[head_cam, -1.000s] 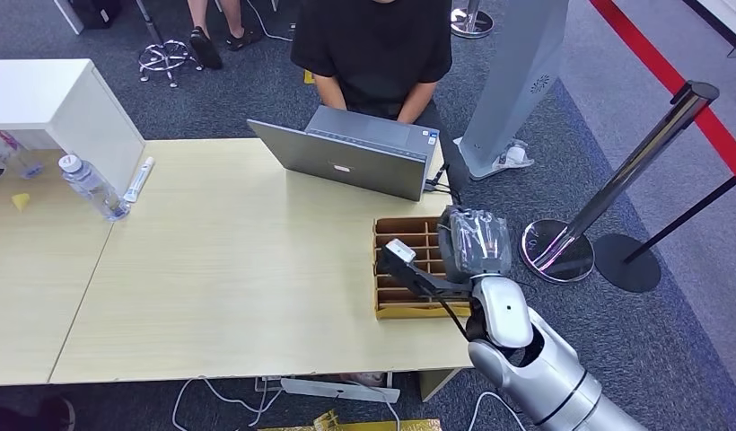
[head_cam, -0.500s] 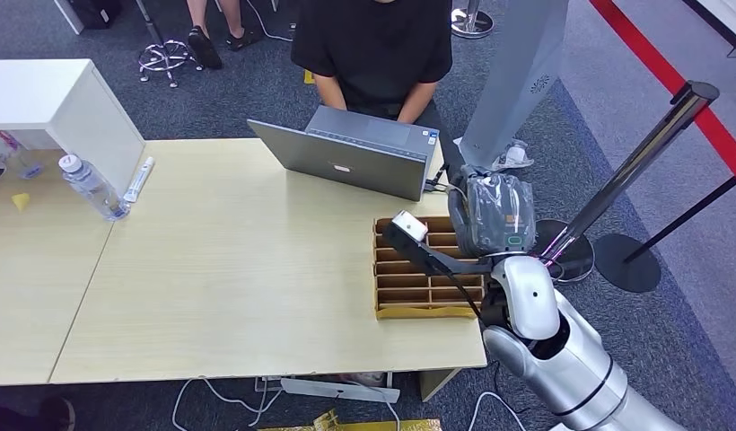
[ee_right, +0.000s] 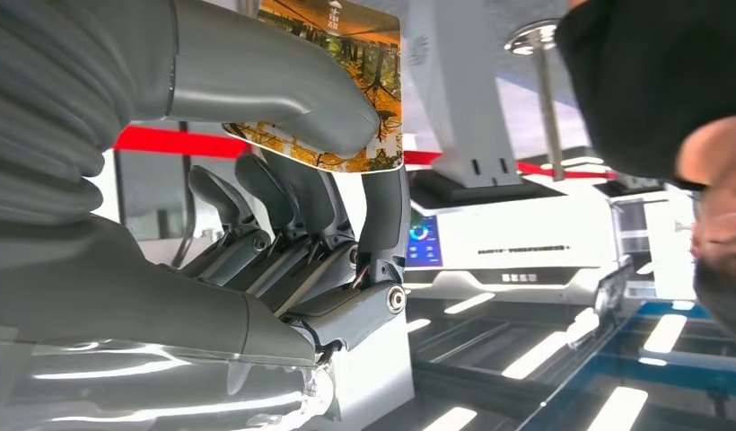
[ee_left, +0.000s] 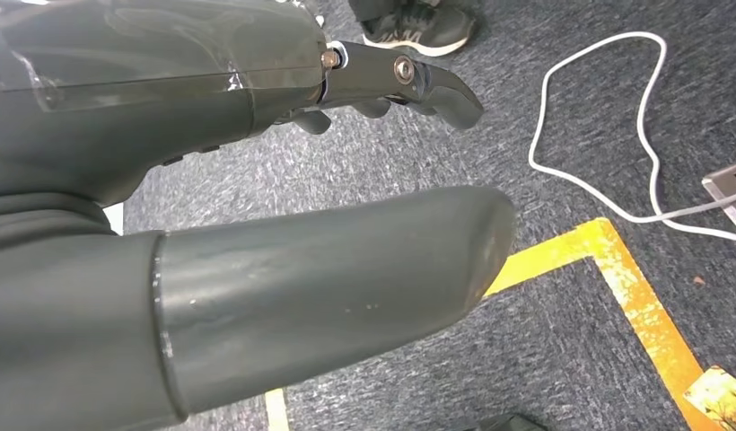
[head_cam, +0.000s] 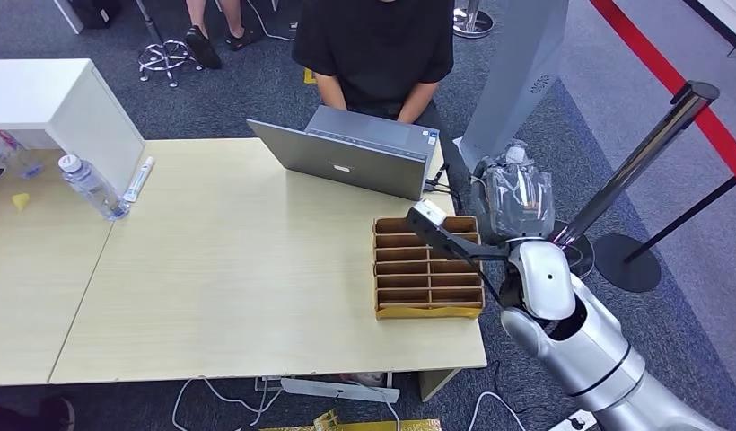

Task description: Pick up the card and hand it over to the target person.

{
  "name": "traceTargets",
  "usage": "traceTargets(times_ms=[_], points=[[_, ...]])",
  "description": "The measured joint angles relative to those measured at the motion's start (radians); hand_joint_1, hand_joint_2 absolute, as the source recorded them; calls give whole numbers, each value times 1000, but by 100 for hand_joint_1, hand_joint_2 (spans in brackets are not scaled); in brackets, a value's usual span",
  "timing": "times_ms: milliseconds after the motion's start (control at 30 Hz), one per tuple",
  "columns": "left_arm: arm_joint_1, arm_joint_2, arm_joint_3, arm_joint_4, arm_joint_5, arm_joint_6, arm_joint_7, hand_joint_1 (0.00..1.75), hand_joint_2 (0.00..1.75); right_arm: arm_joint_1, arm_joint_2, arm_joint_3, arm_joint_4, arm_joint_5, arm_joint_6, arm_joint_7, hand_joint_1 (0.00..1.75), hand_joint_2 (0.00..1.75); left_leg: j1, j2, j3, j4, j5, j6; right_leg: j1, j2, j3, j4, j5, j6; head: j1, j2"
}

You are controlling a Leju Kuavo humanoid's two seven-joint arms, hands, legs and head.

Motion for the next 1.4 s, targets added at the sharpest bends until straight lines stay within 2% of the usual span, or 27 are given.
traceTargets(times_ms=[200, 400, 600, 1067, 1400], points=[[-9, -2, -9, -1, -12, -4, 8, 0, 0, -23, -6, -7, 68, 7, -2, -4, 158, 175, 0, -1, 0, 0, 0, 0, 0, -1, 0, 0, 0, 0, 0, 0], [-13, -2, -13, -2, -17, -11, 10, 0, 0, -38, 10, 2, 98, 11, -9, -10, 151, 175, 0, 0, 0, 0, 0, 0, 0, 0, 0, 0, 0, 0, 0, 0], [-18, -3, -18, 0, -27, -16, 15, 0, 0, -56, 57, 24, 139, 4, -43, -28, 149, 175, 0, 2, 1, 0, 0, 0, 0, 2, 0, 0, 0, 0, 0, 0], [-25, -4, -20, -1, -54, -20, 33, 0, 0, -60, 169, 60, 261, -116, -213, -89, 149, 175, 0, 4, 2, -1, 0, 0, 0, 3, 0, 0, 0, 0, 0, 0], [-29, -4, -27, -1, -68, -24, 39, 0, 0, -58, 200, 65, 343, -155, -264, -114, 136, 175, 0, 2, 0, -1, 0, 0, 0, 2, 0, 0, 0, 0, 0, 0]])
